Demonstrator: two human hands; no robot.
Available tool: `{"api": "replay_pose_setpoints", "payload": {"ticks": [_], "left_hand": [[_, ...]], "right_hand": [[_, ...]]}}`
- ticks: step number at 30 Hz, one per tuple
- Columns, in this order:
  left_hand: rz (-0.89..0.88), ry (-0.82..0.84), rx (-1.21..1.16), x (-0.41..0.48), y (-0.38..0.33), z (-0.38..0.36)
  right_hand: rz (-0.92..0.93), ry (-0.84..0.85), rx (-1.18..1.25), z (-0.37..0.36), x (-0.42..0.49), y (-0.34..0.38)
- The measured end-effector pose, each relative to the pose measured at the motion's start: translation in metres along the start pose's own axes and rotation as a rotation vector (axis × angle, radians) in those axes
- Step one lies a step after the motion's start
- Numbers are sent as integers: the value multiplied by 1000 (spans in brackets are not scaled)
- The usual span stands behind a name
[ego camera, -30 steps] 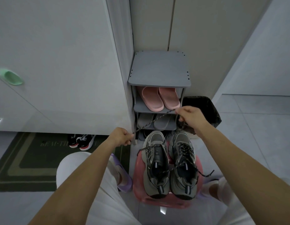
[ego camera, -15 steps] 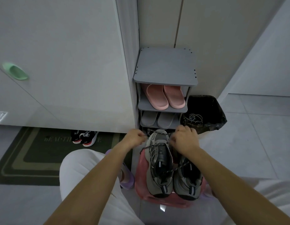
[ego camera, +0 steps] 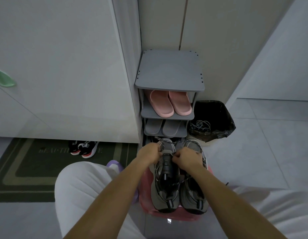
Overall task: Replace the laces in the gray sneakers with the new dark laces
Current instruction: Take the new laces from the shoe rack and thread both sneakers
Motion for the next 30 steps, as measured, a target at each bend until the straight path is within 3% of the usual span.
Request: {"api": "replay_pose_setpoints", "payload": {"ticks": [10, 14, 20, 30], "left_hand": [[10, 17, -215, -6, 38, 6], [23, -21, -563, -8, 46, 7], [23, -80, -848, -6, 34, 9], [-39, -98, -976, -1, 19, -1]], "right_hand": [[15, 56, 52, 1, -3, -1], [8, 40, 51, 1, -1, 1], [48, 16, 63, 3, -1, 5], [279, 8, 291, -4, 2, 22]]}}
Point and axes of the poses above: each hand's wrist, its own x-axis towards the middle knuckle, its own z-axis out of the back of the hand, y = z × x, the point moved 8 cm from there along x, towards the middle knuckle, and after that the axes turned 14 degrees about y, right-handed, at the moved point
